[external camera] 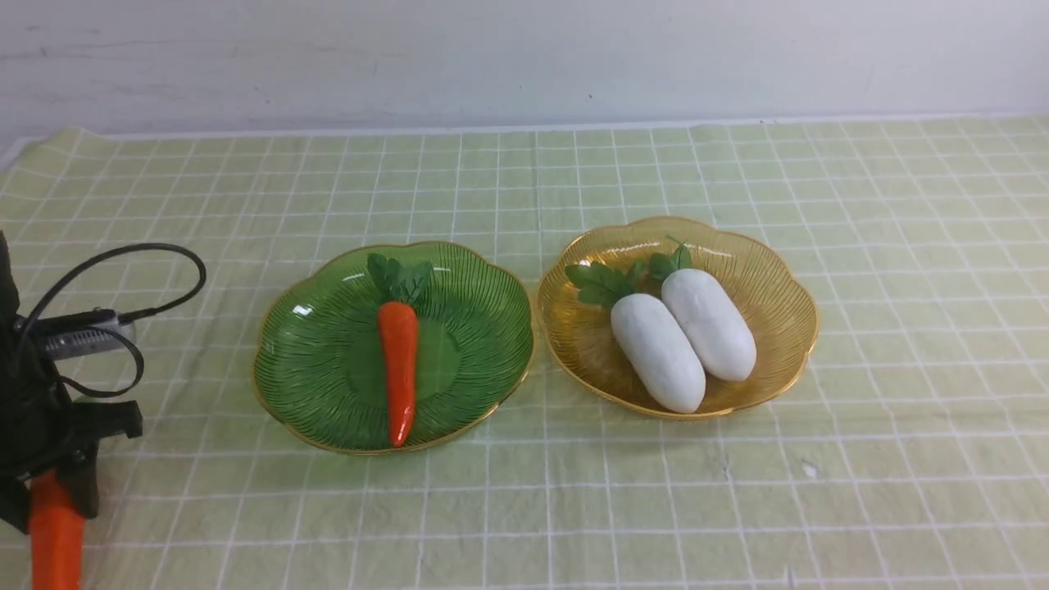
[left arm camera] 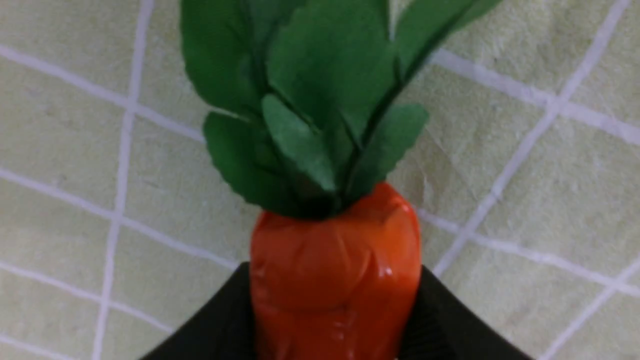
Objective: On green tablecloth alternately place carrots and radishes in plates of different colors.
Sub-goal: 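Pick up the carrot and put it on the nearest plate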
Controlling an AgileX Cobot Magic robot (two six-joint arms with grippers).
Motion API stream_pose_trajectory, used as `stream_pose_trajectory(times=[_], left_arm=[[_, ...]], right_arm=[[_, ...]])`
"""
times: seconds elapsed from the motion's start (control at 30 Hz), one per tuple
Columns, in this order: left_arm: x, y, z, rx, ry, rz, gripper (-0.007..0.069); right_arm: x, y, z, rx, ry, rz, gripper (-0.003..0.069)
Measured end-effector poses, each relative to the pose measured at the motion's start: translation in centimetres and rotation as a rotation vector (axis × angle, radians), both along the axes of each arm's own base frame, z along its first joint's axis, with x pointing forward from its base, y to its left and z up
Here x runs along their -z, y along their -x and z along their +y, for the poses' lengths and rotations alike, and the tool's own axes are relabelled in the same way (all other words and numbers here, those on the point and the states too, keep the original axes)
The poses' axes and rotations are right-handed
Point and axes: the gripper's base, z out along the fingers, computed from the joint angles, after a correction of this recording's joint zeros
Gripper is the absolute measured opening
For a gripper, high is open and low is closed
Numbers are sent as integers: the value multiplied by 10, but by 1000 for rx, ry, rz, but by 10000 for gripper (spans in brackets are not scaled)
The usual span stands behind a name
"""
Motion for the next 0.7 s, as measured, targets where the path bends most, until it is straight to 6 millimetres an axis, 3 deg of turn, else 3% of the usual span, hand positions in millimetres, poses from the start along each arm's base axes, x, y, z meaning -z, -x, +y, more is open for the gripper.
stream_pose_trajectory(times=[0.07, 0.1, 0.17, 0.2, 0.23, 0.3, 0.57, 0.7], left_arm=[[-10, 0, -1, -3, 2, -13, 306], [-34, -1, -4, -16, 12, -70, 306], [-63, -4, -14, -18, 40, -159, 306], [-66, -4, -14, -18, 39, -166, 306], [-84, -7, -26, -2, 67, -234, 306], [-96, -14, -42, 31, 95, -283, 306], [-107, -40, -102, 194, 143, -366, 306], [-99, -52, -134, 273, 159, -388, 306]], right_arm=[[0, 0, 0, 0, 0, 0, -15], [0, 0, 0, 0, 0, 0, -15], [0, 0, 0, 0, 0, 0, -15], [0, 0, 0, 0, 0, 0, -15], [0, 0, 0, 0, -1, 0, -15], [0, 0, 0, 0, -1, 0, -15], [0, 0, 0, 0, 0, -1, -15], [0, 0, 0, 0, 0, -1, -15]])
